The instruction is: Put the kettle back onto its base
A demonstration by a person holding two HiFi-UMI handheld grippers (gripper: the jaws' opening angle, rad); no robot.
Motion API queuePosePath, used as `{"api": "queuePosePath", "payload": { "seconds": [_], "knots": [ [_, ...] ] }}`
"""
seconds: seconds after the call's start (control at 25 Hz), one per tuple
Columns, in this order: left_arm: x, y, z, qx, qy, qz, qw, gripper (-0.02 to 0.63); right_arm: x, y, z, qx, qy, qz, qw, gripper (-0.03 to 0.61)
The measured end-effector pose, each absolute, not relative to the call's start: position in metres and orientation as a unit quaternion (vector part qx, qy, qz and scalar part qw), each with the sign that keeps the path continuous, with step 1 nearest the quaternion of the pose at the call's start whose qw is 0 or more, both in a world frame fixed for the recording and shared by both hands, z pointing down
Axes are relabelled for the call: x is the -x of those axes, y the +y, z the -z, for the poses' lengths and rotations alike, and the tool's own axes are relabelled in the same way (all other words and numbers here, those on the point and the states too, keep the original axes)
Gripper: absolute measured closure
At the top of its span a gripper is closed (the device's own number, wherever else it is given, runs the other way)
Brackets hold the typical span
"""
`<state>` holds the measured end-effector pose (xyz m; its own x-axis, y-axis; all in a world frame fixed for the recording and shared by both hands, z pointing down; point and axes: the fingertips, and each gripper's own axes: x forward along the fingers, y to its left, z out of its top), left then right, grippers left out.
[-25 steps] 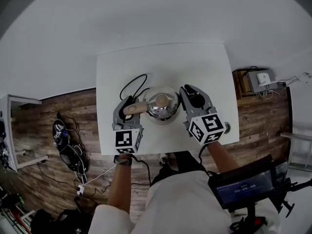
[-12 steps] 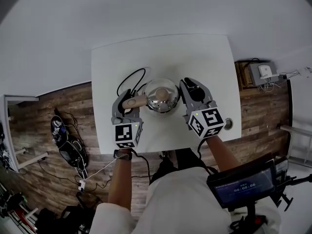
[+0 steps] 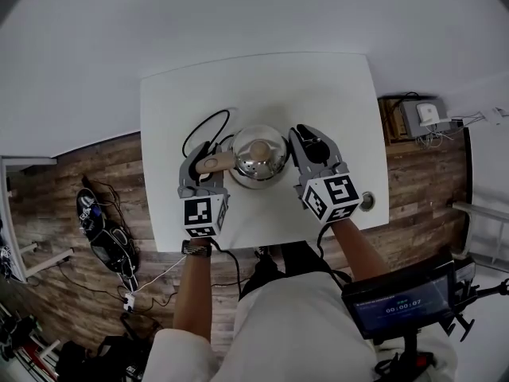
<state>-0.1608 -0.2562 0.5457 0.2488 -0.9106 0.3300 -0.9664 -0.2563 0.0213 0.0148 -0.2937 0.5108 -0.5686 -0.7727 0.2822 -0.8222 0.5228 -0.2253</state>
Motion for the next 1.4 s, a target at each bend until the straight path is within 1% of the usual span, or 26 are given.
{"api": "queuePosePath", "payload": {
  "seconds": [1.4],
  "knots": [
    [0.174, -0.246, -0.579, -0.763, -0.616, -0.143, 0.133, 0.540, 0.000, -0.288, -0.544, -0.428, -0.883, -0.172, 0.080, 0.516]
  ]
}}
